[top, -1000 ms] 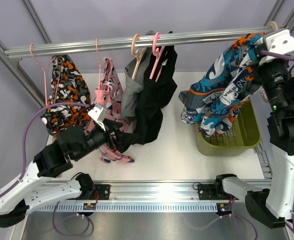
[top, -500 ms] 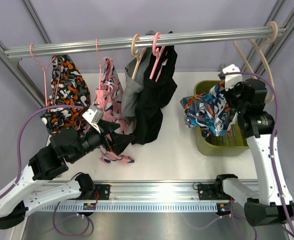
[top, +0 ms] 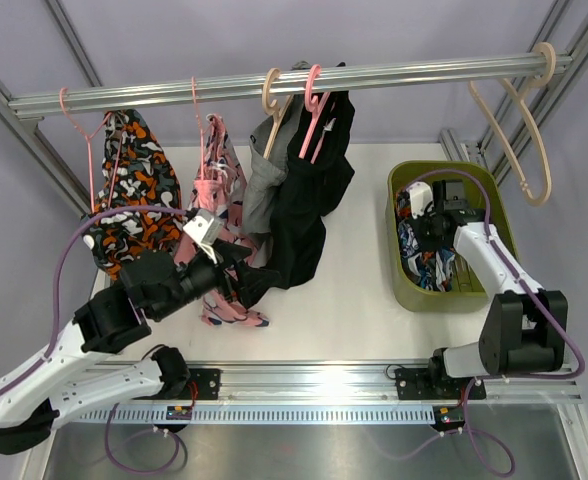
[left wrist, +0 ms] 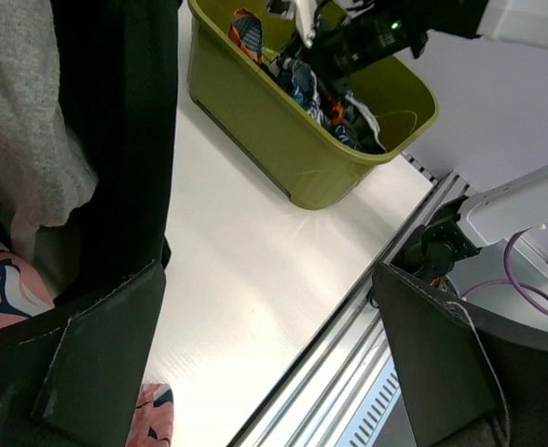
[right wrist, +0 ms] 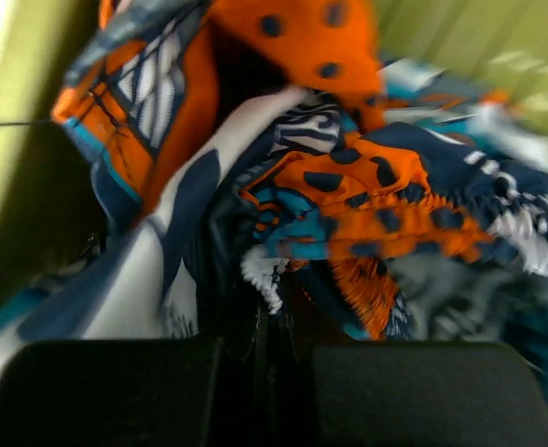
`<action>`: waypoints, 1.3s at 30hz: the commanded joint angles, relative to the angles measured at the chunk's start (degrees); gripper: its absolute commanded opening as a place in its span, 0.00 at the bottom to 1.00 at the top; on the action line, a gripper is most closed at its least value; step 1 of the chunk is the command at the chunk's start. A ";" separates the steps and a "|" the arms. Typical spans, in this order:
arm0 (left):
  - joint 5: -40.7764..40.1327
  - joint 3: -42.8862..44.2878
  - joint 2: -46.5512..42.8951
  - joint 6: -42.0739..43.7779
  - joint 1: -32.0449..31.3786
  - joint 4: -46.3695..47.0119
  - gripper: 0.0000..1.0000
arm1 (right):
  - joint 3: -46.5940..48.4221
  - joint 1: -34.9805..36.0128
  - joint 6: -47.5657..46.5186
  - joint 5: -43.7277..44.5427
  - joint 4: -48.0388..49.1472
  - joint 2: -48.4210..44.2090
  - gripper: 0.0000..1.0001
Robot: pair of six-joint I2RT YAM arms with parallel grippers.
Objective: Remove the shorts from the hanger
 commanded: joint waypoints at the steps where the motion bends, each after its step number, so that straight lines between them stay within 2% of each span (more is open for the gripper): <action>1: 1.00 -0.06 0.06 -0.56 -0.34 4.74 0.99 | -0.32 -2.46 2.50 -6.17 0.41 1.85 0.05; 9: 1.52 0.02 1.37 -2.76 -0.34 7.20 0.99 | 2.58 -9.33 -2.85 -17.00 -6.00 9.31 0.22; 13: 2.49 3.09 4.09 -4.08 -0.34 7.99 0.99 | 4.95 -11.96 -7.15 -21.82 -10.04 11.09 0.37; 16: 3.98 9.41 6.82 -4.26 -0.34 7.39 0.99 | 9.42 -14.51 -8.74 -24.02 -13.82 8.64 0.47; 17: 3.98 11.17 9.00 -4.08 -0.43 6.77 0.99 | 12.75 -14.95 -9.01 -24.21 -16.26 7.84 0.56; 19: 3.90 15.66 11.03 -3.29 -0.43 5.45 0.99 | 16.97 -15.57 -9.88 -24.99 -19.44 5.12 0.63; 20: 3.72 16.71 12.61 -3.12 -0.43 5.19 0.99 | 21.43 -15.66 -10.06 -25.18 -22.84 3.46 0.72; 23: 2.67 19.09 14.38 -2.77 -0.43 4.31 0.99 | 30.40 -15.66 -10.68 -27.02 -29.18 1.69 0.80; 27: -0.14 22.08 17.19 -2.68 -0.34 3.60 0.96 | 39.57 -15.66 -11.99 -32.02 -36.31 -0.16 0.82; 30: -2.95 26.47 20.34 -0.84 -0.43 3.51 0.91 | 42.66 -15.66 -14.98 -40.53 -41.41 -1.39 0.82; 31: -3.92 28.05 21.58 -0.31 -0.43 3.43 0.90 | 42.57 -15.66 -17.60 -45.78 -43.34 -1.83 0.83; 32: -4.80 31.98 22.98 0.22 -0.43 3.16 0.86 | 41.18 -15.66 -17.97 -47.75 -43.36 -2.96 0.82; 34: -6.82 37.18 28.32 2.50 -0.43 1.15 0.85 | 39.16 -15.66 -18.93 -52.22 -42.83 -4.11 0.82; 39: -15.68 54.65 39.77 6.72 -0.25 -5.62 0.79 | 33.09 -15.66 -16.40 -56.02 -37.83 -8.85 0.81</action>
